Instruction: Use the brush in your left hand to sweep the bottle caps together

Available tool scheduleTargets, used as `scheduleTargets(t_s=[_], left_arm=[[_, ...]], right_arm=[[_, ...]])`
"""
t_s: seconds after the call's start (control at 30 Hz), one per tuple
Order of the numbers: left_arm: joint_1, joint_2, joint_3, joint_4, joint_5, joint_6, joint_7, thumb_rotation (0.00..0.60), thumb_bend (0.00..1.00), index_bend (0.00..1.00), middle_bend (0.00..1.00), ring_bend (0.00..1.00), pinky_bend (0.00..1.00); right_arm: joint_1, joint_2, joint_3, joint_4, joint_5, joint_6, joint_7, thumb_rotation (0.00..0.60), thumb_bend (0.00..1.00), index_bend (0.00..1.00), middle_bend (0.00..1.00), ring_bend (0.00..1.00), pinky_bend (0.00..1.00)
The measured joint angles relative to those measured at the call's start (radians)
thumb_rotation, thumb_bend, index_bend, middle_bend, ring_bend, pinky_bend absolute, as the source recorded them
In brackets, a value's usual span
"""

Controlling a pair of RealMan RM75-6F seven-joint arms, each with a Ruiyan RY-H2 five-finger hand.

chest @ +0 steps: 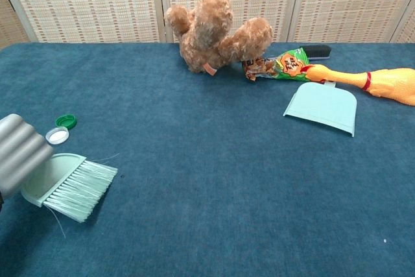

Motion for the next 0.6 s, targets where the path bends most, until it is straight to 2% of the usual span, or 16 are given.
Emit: scheduleTargets(t_s=[0.1, 0.17, 0.2, 0.33, 0.53, 0.6], left_arm=[[0.002, -0.005, -0.008, 0.005, -0.032, -0.003, -0.014, 0.6, 0.43, 0.23, 0.8, 0.77, 0.86], [0.003, -0.003, -0.013, -0.011, -0.05, 0.001, -0.022, 0.6, 0.39, 0.06, 0.72, 0.77, 0.87], [0.003, -0.002, -0.014, -0.021, -0.057, 0.004, -0.024, 0.6, 0.37, 0.02, 0.68, 0.77, 0.88], [0.004, 0.01, -0.011, -0.057, -0.067, 0.017, -0.038, 0.6, 0.34, 0.0, 0.57, 0.77, 0.9], [0.008, 0.033, 0.012, -0.104, -0.042, 0.031, -0.073, 0.6, 0.32, 0.0, 0.35, 0.74, 0.92], [0.01, 0.053, 0.021, -0.137, -0.023, 0.043, -0.09, 0.6, 0.32, 0.0, 0.25, 0.71, 0.91]], right_arm=[[0.001, -0.002, 0.001, -0.002, 0.003, -0.005, -0.007, 0.6, 0.2, 0.0, 0.0, 0.0, 0.0], [0.002, -0.004, 0.001, -0.004, 0.005, -0.009, -0.013, 0.6, 0.2, 0.0, 0.0, 0.0, 0.0], [0.003, -0.004, 0.001, -0.005, 0.006, -0.011, -0.016, 0.6, 0.2, 0.0, 0.0, 0.0, 0.0], [0.003, -0.006, 0.001, -0.007, 0.007, -0.013, -0.02, 0.6, 0.2, 0.0, 0.0, 0.0, 0.0], [0.001, -0.007, 0.0, -0.009, 0.007, -0.01, -0.028, 0.6, 0.2, 0.0, 0.0, 0.0, 0.0], [0.0, -0.007, 0.0, -0.009, 0.007, -0.01, -0.03, 0.6, 0.2, 0.0, 0.0, 0.0, 0.0]])
